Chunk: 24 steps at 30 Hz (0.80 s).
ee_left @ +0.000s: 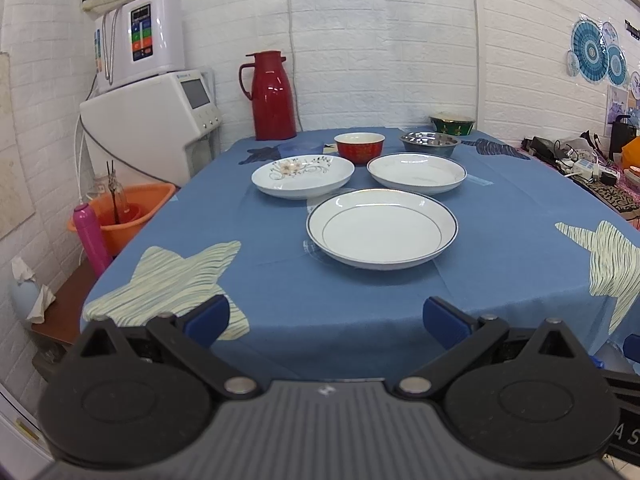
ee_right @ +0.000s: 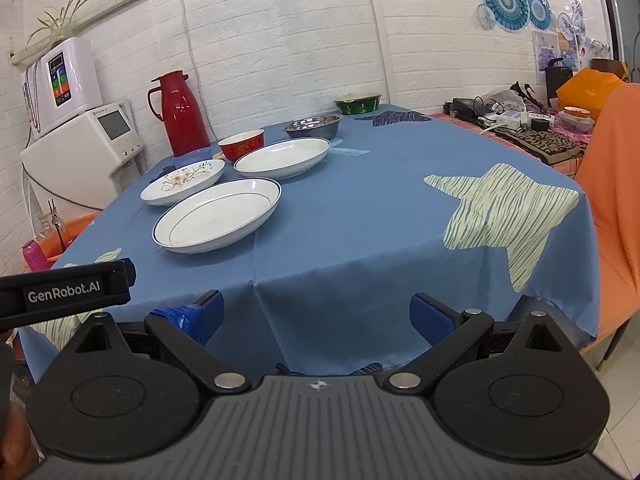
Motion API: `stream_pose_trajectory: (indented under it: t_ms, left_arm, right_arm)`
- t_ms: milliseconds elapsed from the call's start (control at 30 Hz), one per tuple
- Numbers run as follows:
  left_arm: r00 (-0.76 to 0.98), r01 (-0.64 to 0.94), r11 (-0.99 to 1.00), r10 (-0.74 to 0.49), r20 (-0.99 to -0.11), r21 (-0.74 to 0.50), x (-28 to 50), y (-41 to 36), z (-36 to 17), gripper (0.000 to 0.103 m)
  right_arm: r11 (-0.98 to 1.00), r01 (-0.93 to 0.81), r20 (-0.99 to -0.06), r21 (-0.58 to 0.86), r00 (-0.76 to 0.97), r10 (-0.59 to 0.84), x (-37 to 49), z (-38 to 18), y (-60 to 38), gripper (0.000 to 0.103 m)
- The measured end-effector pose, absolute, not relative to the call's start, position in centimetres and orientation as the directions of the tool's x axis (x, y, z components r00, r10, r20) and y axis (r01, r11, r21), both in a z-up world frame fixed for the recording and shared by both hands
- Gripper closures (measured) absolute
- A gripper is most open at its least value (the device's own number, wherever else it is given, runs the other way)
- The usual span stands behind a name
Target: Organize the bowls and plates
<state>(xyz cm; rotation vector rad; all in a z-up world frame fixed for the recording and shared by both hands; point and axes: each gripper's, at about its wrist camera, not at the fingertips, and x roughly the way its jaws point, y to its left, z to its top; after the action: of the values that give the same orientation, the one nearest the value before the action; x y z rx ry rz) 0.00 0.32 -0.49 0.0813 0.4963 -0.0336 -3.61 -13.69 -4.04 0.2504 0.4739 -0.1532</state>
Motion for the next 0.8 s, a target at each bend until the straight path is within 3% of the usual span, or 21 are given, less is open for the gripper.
stream_pose_trajectory:
  t_ms: [800]
  left_arm:
    - [0.877, 0.053, 0.996, -0.011, -0.48, 0.075, 0.12, 0.15, -0.45, 0.0]
  right_arm:
    - [0.959, 0.191, -0.478, 0.208, 0.876, -0.071, -3.38, -4.2, -13.44, 0.016]
